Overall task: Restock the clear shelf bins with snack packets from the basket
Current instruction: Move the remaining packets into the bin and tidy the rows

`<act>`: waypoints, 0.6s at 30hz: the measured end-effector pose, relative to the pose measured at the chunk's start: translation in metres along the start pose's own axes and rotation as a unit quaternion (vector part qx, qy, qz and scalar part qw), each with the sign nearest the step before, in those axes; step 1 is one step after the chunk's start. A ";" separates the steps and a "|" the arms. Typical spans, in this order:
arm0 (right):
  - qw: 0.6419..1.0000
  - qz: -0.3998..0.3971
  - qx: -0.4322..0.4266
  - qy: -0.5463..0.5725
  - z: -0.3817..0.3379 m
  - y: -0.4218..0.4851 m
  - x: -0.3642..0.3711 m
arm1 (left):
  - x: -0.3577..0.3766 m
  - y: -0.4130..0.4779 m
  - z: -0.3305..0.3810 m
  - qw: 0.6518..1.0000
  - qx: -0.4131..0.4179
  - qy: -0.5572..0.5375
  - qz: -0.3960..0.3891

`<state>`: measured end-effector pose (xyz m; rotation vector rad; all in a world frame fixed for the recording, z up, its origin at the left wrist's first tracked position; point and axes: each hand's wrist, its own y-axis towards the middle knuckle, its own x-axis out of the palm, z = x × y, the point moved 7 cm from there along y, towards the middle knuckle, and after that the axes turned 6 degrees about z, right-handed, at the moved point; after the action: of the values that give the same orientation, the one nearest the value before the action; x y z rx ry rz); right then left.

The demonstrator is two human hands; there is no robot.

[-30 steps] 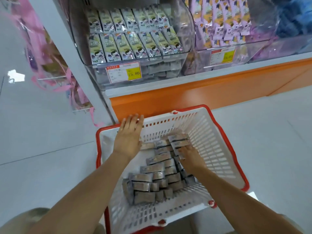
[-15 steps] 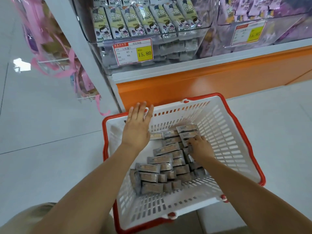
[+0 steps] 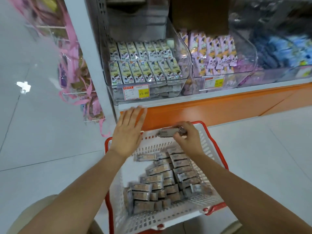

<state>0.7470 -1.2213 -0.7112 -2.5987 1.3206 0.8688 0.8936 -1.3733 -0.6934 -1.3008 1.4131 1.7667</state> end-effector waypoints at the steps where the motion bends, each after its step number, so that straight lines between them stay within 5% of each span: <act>1: 0.999 0.016 -0.024 0.015 -0.017 0.004 -0.006 | -0.014 0.008 -0.001 1.000 -0.002 0.000 0.026; 7: 0.985 0.105 -0.112 0.082 -0.094 0.021 -0.044 | -0.068 0.040 -0.009 0.994 -0.025 0.010 0.103; 18: 0.972 0.172 -0.125 0.099 -0.158 0.067 -0.059 | -0.083 0.057 -0.037 0.998 -0.051 0.037 -0.026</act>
<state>0.7381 -1.2730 -0.5376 -2.7497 1.8727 0.8899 0.8918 -1.4130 -0.5937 -1.4575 1.3312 1.7926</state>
